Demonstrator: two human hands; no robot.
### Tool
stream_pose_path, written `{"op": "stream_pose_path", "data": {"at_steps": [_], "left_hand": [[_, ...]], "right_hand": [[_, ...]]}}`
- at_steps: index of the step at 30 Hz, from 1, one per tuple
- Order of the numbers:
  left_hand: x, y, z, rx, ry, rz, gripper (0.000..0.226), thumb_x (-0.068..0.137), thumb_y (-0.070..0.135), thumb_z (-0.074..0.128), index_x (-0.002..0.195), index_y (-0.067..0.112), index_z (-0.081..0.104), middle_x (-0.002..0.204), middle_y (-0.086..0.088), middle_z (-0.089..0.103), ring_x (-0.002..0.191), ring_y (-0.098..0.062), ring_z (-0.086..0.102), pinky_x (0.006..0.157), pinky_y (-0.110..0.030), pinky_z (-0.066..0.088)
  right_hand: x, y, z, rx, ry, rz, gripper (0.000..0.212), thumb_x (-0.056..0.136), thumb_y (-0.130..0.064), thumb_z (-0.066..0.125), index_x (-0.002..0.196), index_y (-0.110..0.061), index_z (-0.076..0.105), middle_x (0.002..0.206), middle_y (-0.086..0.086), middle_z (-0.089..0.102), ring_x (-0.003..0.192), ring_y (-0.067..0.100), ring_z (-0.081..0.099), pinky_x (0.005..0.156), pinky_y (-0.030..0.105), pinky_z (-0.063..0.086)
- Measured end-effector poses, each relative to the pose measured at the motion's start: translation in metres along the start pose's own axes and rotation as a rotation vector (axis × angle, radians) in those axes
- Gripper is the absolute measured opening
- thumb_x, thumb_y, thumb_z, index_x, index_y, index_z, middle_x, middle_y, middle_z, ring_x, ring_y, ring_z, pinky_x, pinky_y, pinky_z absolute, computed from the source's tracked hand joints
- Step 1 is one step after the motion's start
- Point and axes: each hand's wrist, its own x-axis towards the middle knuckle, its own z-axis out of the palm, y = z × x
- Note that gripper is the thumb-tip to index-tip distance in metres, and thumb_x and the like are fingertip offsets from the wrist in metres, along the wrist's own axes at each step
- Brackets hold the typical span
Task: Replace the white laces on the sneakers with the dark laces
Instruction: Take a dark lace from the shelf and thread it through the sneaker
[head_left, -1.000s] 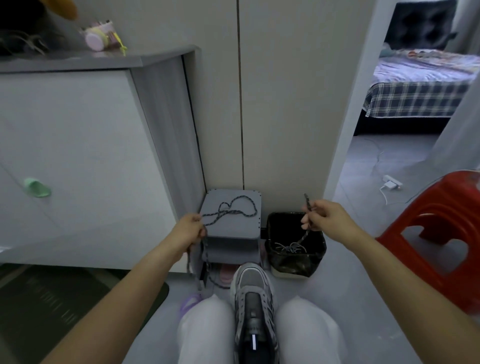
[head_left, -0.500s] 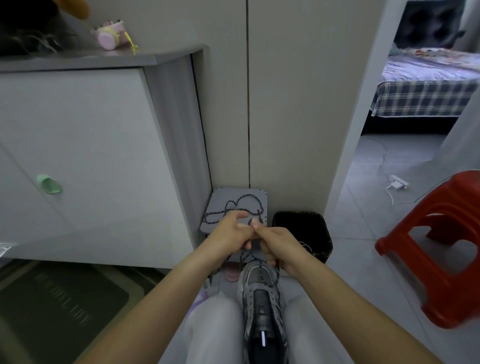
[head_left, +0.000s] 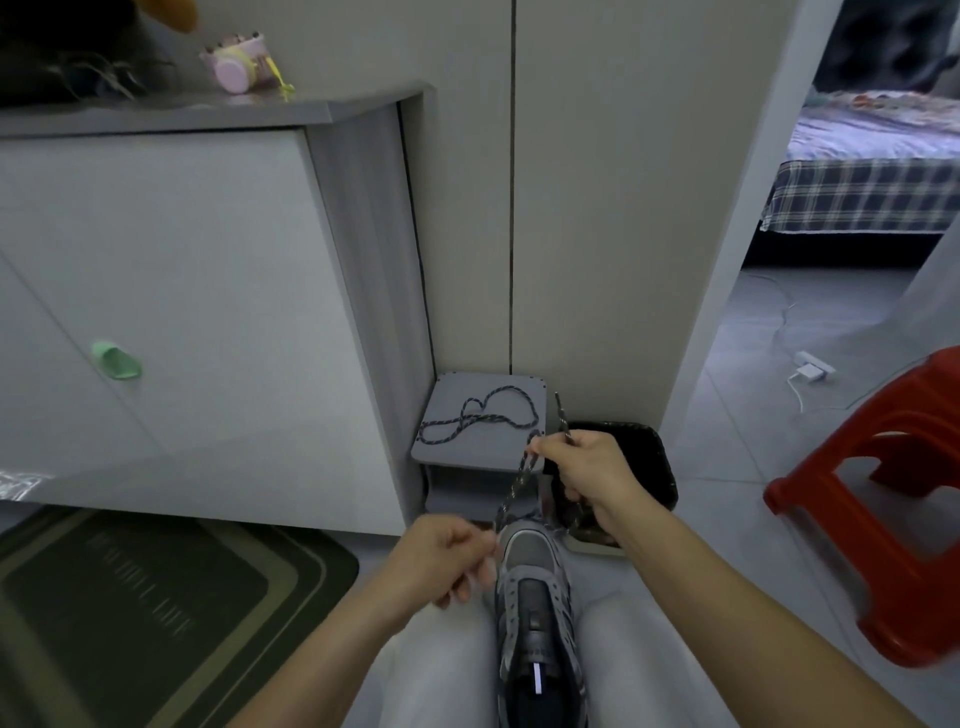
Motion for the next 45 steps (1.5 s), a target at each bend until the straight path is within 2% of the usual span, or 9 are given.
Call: {"op": "stream_pose_path", "data": {"at_steps": [4, 8, 11, 14, 16, 20, 22, 32, 45], "left_hand": [[-0.008, -0.012, 0.003, -0.071, -0.011, -0.102, 0.036, 0.098, 0.037, 0.043, 0.07, 0.016, 0.052, 0.051, 0.006, 0.038, 0.039, -0.006, 0.028, 0.041, -0.019, 0.023], [0.002, -0.007, -0.004, -1.051, 0.037, -0.041, 0.031, 0.095, 0.036, 0.044, 0.069, 0.018, 0.048, 0.045, 0.007, 0.022, 0.034, -0.006, 0.016, 0.034, -0.014, 0.014], [0.011, -0.005, -0.003, -1.355, 0.015, 0.093, 0.03, 0.086, 0.039, 0.048, 0.085, 0.016, 0.067, 0.042, 0.008, 0.015, 0.036, -0.007, 0.007, 0.034, -0.017, 0.014], [0.021, -0.012, 0.02, -1.122, -0.025, 0.001, 0.03, 0.089, 0.031, 0.049, 0.072, 0.012, 0.065, 0.041, 0.007, 0.028, 0.033, -0.006, 0.021, 0.036, -0.019, 0.021], [0.03, -0.025, 0.039, -0.661, 0.02, -0.066, 0.032, 0.096, 0.027, 0.048, 0.074, 0.01, 0.065, 0.047, 0.009, 0.041, 0.042, -0.007, 0.033, 0.041, -0.02, 0.027], [0.048, -0.058, 0.071, 0.365, 0.133, 0.092, 0.029, 0.091, 0.031, 0.057, 0.075, 0.008, 0.062, 0.074, -0.003, 0.062, 0.073, -0.018, 0.059, 0.069, -0.032, 0.049], [0.051, -0.061, 0.083, 0.554, 0.173, 0.126, 0.02, 0.087, 0.029, 0.055, 0.08, 0.013, 0.063, 0.088, -0.003, 0.063, 0.086, -0.02, 0.06, 0.075, -0.031, 0.048], [0.059, -0.067, 0.11, 0.548, 0.367, 0.142, 0.011, 0.082, 0.026, 0.057, 0.084, 0.02, 0.066, 0.094, 0.004, 0.058, 0.09, -0.014, 0.056, 0.071, -0.023, 0.042], [0.055, -0.054, 0.091, 0.466, 0.259, -0.046, 0.022, 0.086, 0.02, 0.055, 0.096, 0.016, 0.036, 0.097, -0.004, 0.057, 0.095, -0.021, 0.056, 0.072, -0.026, 0.037]], "right_hand": [[0.001, 0.005, -0.007, -0.213, -0.128, -0.06, 0.029, 0.087, -0.036, 0.063, 0.091, -0.008, 0.066, 0.056, -0.01, 0.047, 0.045, -0.001, 0.042, 0.046, 0.014, 0.034], [0.004, 0.021, -0.017, -0.503, -0.093, -0.281, 0.024, 0.096, -0.037, 0.046, 0.09, -0.018, 0.061, 0.081, -0.007, 0.059, 0.075, 0.008, 0.053, 0.069, 0.023, 0.039], [0.002, 0.035, -0.033, -0.543, -0.084, -0.338, 0.017, 0.095, -0.022, 0.051, 0.091, -0.021, 0.067, 0.078, -0.012, 0.06, 0.071, 0.0, 0.052, 0.067, 0.02, 0.038], [-0.004, 0.054, -0.044, -0.575, -0.127, -0.297, 0.021, 0.093, -0.014, 0.055, 0.108, -0.015, 0.07, 0.096, -0.012, 0.066, 0.086, -0.001, 0.057, 0.082, 0.018, 0.044], [-0.009, 0.069, -0.046, -0.578, -0.128, -0.254, 0.017, 0.089, -0.018, 0.061, 0.103, -0.018, 0.072, 0.098, -0.011, 0.068, 0.091, 0.004, 0.061, 0.089, 0.024, 0.048], [-0.021, 0.092, -0.046, -0.663, -0.149, -0.204, 0.01, 0.086, -0.025, 0.066, 0.084, -0.02, 0.073, 0.067, -0.02, 0.059, 0.064, -0.005, 0.054, 0.067, 0.015, 0.043], [-0.025, 0.1, -0.044, -0.686, -0.171, -0.201, 0.009, 0.088, -0.024, 0.064, 0.083, -0.021, 0.071, 0.067, -0.021, 0.057, 0.065, -0.006, 0.052, 0.062, 0.008, 0.038], [-0.024, 0.123, -0.032, -0.802, -0.113, -0.266, 0.008, 0.086, -0.024, 0.062, 0.082, -0.021, 0.069, 0.082, -0.011, 0.056, 0.079, 0.01, 0.055, 0.072, 0.033, 0.049], [-0.031, 0.111, -0.014, -1.155, -0.173, -0.375, 0.028, 0.093, -0.038, 0.049, 0.101, -0.02, 0.07, 0.103, 0.002, 0.063, 0.097, 0.02, 0.057, 0.074, 0.028, 0.04]]}}
